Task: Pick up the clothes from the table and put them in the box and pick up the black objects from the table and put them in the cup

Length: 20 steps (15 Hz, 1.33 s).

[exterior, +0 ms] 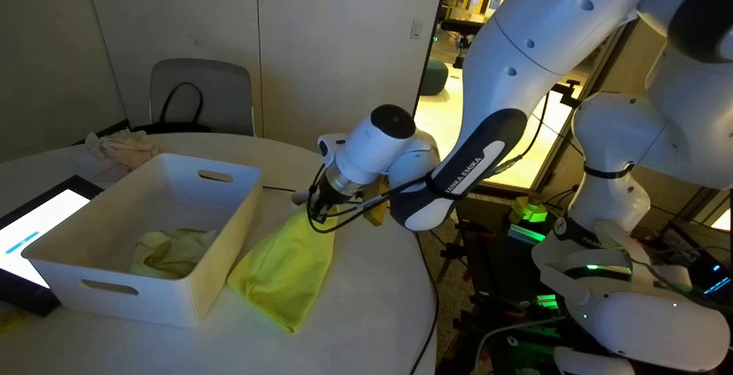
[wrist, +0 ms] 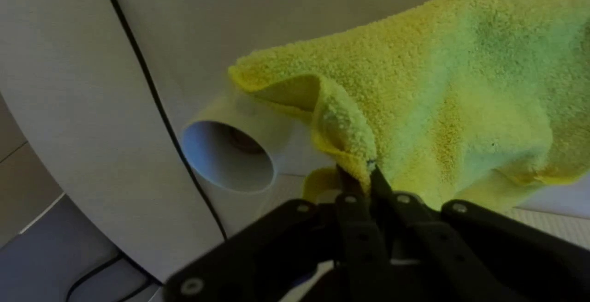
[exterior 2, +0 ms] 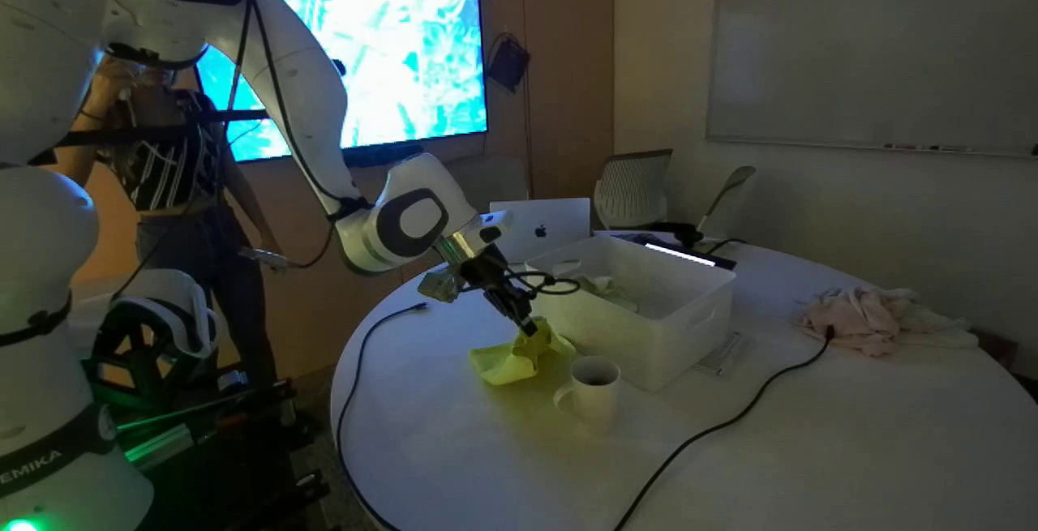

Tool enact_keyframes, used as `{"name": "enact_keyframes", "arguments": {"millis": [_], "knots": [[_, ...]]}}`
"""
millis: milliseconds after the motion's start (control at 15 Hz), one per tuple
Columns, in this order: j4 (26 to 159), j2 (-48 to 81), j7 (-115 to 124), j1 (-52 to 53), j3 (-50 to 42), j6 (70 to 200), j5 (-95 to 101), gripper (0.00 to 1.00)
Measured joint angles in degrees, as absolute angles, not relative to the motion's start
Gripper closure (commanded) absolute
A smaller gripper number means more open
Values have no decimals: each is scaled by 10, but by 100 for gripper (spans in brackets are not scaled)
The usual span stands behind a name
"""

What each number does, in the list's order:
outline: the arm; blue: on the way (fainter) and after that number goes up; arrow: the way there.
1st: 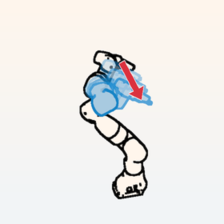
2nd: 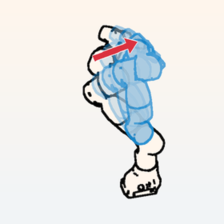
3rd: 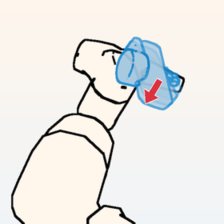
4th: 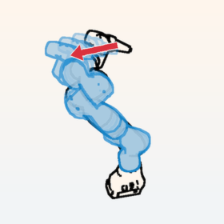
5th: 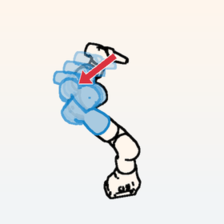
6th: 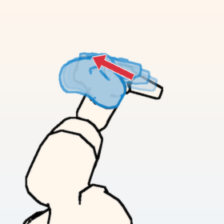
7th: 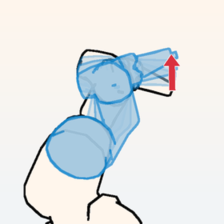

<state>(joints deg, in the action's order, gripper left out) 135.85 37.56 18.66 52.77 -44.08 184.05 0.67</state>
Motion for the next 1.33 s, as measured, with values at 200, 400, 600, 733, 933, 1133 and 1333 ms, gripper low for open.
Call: {"name": "enact_keyframes", "arguments": {"millis": [200,400,600,733,933,1133,1333], "knots": [[1389,338,160,588,-497,1844,0,92],[1409,283,112,650,-569,1828,0,92],[1407,232,93,735,-668,1765,18,92],[1395,200,86,793,-729,1703,30,92],[1355,162,85,874,-804,1589,41,92],[1307,149,86,928,-844,1498,41,92],[1259,148,86,957,-862,1421,41,92]]}}
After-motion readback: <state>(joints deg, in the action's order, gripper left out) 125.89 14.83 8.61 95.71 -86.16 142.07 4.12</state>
